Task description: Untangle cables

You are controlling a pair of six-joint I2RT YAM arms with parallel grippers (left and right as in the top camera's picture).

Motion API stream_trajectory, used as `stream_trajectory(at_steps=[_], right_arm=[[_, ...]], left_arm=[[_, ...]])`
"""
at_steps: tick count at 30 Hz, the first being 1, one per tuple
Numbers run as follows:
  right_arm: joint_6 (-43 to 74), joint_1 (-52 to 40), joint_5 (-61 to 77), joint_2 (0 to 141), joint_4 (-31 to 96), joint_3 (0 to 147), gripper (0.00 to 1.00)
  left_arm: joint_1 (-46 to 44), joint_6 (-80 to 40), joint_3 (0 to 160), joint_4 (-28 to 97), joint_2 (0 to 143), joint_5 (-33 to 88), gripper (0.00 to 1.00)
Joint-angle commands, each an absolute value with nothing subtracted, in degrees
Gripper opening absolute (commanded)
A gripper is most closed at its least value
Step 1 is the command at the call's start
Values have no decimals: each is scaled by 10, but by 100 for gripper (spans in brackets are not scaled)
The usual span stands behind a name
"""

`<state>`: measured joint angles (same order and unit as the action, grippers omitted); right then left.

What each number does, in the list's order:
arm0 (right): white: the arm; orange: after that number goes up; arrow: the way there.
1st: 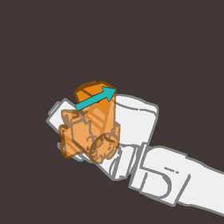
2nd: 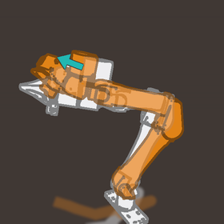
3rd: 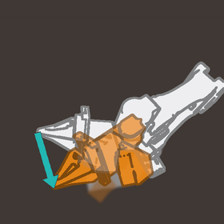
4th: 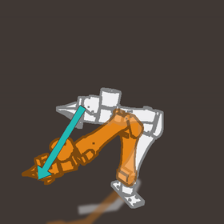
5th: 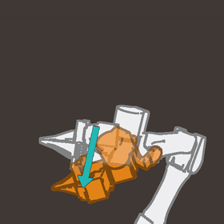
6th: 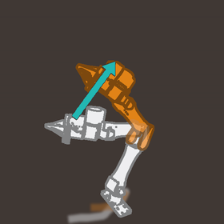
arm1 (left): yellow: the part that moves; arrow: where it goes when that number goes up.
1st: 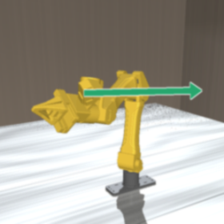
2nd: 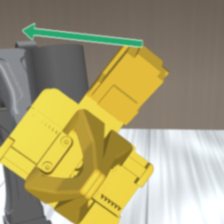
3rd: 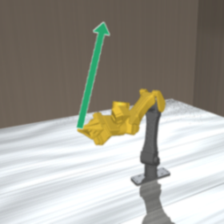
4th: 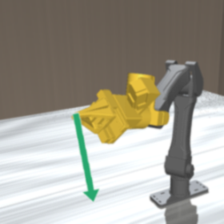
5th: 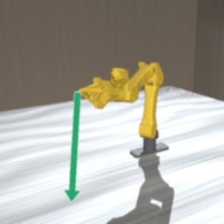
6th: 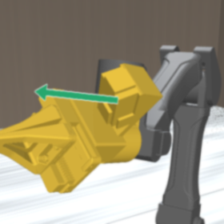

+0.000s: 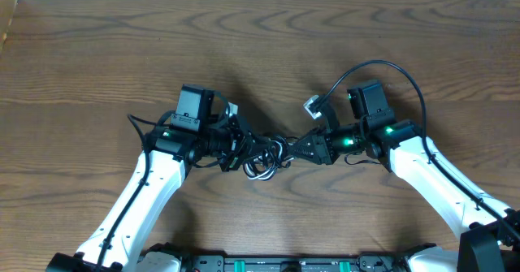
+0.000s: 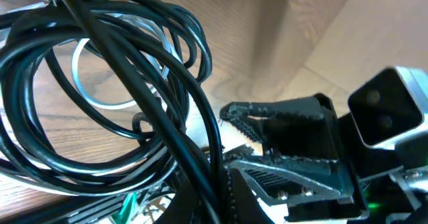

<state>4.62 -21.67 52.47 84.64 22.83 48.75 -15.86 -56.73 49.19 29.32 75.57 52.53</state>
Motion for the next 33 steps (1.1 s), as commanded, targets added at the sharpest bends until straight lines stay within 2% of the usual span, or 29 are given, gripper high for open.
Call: stream_trajectory(at_steps=[1,11,14,16,21,33], right_arm=[[53,-232,528,848,225,490,32],[40,-280,527,848,202,490,33],[41,-280,513,848,201,490,22],[42,-280,509,848,201,490,19],[42,-281,510,848,201,490,24],[57,-287,509,848,183,490,24]], left_arm=[[-160,-536,494,284,748,550,7],[-160,-496,494,267,748,548,8],[-164,-480,494,267,748,555,8],[-166,-475,494,264,749,569,8],[-169,-461,494,260,749,570,8],[-169,-465,494,260,749,611,8]])
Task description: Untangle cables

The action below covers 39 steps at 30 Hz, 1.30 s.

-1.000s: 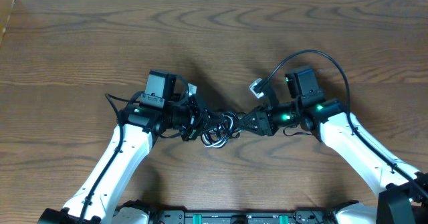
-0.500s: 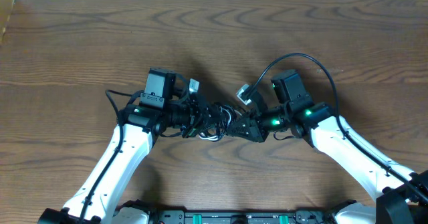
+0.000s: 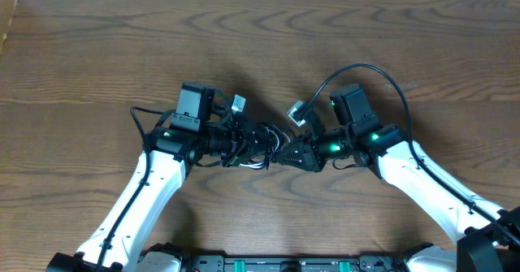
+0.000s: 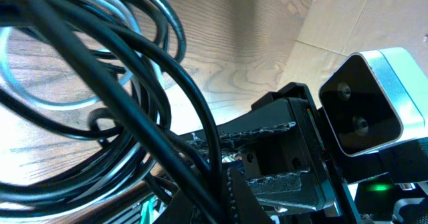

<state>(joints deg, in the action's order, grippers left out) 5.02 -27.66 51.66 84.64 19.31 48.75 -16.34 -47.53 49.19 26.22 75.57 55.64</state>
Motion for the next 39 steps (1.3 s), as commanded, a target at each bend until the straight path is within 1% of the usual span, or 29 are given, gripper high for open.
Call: stream_trajectory(at_steps=[1,10,18,23,28,31,38,39], right_arm=[[57,-289,509,848,181,490,24],[82,-299,509,848,144,490,24],[130,-300,509,848,115,490,24],[133,-310,506,848,94,490,27],[168,-324,432,848,83,490,31],[172,-332,396,848,83,490,32],[185,-337,303,848,84,490,26],[185,-337,297,848,84,490,22]], left_arm=[[-169,-465,494,260,749,611,8],[-169,-468,494,261,749,611,8],[-169,-468,494,260,749,611,8],[-169,-490,494,260,749,611,8],[-169,-525,494,260,749,626,8],[-169,-535,494,260,749,641,8],[-169,-537,494,260,749,654,8],[-169,-537,494,260,749,654,8]])
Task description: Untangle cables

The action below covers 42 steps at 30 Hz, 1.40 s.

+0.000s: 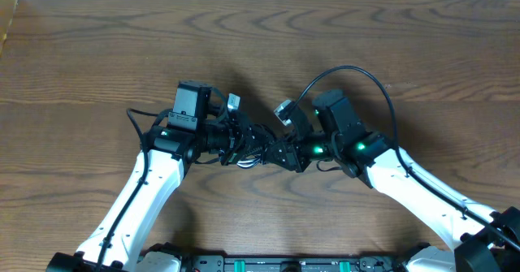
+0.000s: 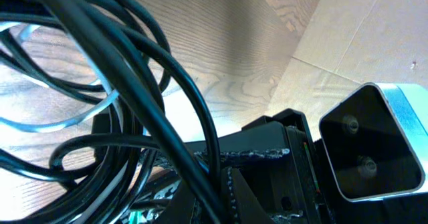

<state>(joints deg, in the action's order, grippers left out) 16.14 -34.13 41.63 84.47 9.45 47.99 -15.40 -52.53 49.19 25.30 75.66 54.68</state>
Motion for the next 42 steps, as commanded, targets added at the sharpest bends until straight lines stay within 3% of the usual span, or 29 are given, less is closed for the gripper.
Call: stream_trajectory(at_steps=[1,5,17,18,23,29,36,42], right_arm=[[185,-336,288,848,86,490,18],[208,-331,249,848,106,490,1],[210,-285,239,848,154,490,1],[210,-284,239,848,155,490,1],[210,-284,242,848,155,490,1],[210,-284,248,848,154,490,1],[209,-284,264,848,152,490,1],[208,-284,289,848,146,490,1]], left_arm=[[-169,-537,494,260,749,654,8],[-168,-534,494,260,749,653,8],[-168,-498,494,260,749,646,9],[-168,-487,494,260,749,640,13],[-168,-424,494,260,749,634,56],[-168,-375,494,262,749,607,64],[-174,-397,494,300,749,420,62],[-212,-412,494,290,749,413,41]])
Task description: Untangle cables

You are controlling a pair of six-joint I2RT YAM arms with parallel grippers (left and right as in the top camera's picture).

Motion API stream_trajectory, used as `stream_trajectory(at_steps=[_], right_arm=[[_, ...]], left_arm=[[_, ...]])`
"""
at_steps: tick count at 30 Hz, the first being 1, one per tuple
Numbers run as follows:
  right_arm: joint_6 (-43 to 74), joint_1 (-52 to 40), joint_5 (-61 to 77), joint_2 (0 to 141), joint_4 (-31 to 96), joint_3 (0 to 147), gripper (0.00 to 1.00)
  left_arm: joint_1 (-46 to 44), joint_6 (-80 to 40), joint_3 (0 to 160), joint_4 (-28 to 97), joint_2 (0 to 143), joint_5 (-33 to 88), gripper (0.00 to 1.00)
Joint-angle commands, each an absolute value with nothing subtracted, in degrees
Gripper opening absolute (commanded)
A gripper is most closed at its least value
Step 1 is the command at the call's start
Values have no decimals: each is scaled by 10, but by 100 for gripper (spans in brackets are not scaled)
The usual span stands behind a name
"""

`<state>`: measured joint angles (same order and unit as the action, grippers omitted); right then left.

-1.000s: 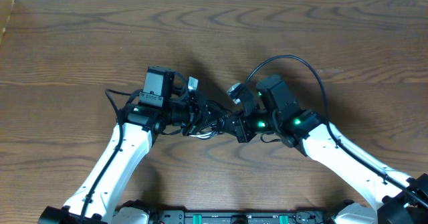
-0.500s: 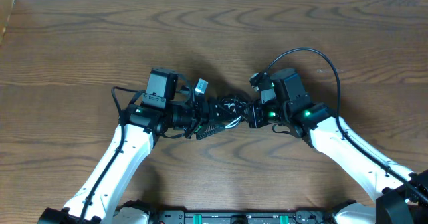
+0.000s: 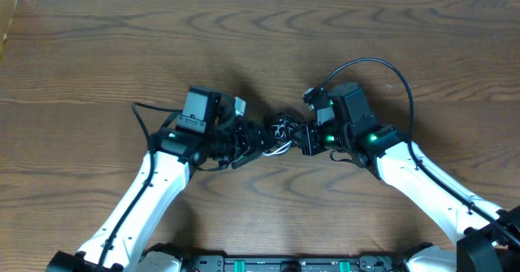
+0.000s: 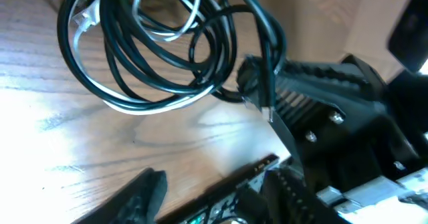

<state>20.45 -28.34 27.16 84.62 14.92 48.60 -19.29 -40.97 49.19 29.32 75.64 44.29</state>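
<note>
A tangle of black cable with one white strand (image 3: pixel 281 129) lies on the table between my two grippers; the left wrist view shows its loops (image 4: pixel 160 57) resting on the wood. From the right, my right gripper (image 3: pixel 306 136) is shut on the bundle's edge, and its ribbed fingers (image 4: pixel 314 83) pinch black strands. Just left of the bundle, my left gripper (image 3: pixel 249 144) is open, its fingertips (image 4: pixel 144 190) spread, nothing between them.
A long black cable loop (image 3: pixel 388 65) arcs over the right arm to a plug (image 3: pixel 311 95) beside the right gripper. A white connector (image 3: pixel 239 106) sits by the left wrist. Brown wood table (image 3: pixel 260 36) all round, its far edge at the top.
My left gripper has let go of the cables and now stands open, short of the bundle. The right gripper has moved right and holds the bundle, which now lies spread on the table.
At first my left gripper held the tangle close to its camera while the right gripper stood open to its right. The right gripper was then at the bundle, and further left, with its jaws together. Now the left gripper is open and only the right holds the tangle.
</note>
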Motion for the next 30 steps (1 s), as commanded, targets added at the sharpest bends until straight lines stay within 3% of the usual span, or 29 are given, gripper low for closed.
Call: stream_trajectory(at_steps=[1,15,30], right_arm=[[208,-284,289,848,146,490,1],[212,-284,312,848,144,490,1],[212,-284,326,848,139,489,1]], left_arm=[[-223,-412,494,290,749,412,39],[-313,-519,493,247,751,217,39],[-314,-543,493,143,804,209,40]])
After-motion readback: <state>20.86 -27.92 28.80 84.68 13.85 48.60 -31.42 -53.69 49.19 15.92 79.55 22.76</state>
